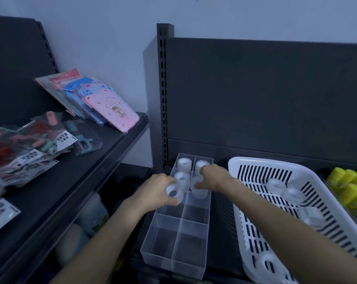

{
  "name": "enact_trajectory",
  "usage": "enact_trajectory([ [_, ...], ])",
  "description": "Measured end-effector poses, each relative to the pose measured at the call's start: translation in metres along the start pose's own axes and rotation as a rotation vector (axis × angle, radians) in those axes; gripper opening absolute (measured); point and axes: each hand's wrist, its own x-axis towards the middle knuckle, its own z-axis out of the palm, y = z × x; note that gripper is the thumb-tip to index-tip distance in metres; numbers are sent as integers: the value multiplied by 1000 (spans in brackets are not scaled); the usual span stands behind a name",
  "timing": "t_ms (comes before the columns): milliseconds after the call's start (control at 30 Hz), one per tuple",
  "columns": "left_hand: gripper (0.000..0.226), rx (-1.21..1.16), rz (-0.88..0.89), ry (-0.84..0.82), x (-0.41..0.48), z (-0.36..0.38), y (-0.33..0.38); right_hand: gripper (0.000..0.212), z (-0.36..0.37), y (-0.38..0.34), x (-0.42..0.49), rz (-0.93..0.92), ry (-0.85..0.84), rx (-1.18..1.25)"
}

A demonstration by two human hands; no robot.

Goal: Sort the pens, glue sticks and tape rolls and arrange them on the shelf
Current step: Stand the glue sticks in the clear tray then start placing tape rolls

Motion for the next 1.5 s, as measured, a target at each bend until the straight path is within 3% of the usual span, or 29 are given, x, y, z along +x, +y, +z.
enact_trajectory([
  [333,26,-32,-4,2,0,5,-4,23,6,6,-2,37,-7,80],
  [700,32,20,-19,-5,-1,9,-5,35,9,1,-3,48,-3,64],
  [833,30,128,-14,-39,-3,11,-3,26,8,1,-5,45,5,51],
  [900,25,214,-6,-63,-4,12,-1,42,7,3,-7,40,28,46],
  [967,21,335,29,-75,-5,14,2,44,5,7,-13,25,89,45],
  [1133,31,479,54,-79,-5,20,3,20,-1,22,-35,-22,202,81],
  [1267,27,382,34,-56,-2,12,6,15,-2,42,-62,11,257,147],
  [1367,27,263,49,7,0,9,30,40,-4,63,-90,85,258,157],
  [1500,25,39,118,91,-2,19,90,38,-9,112,-126,159,164,88],
])
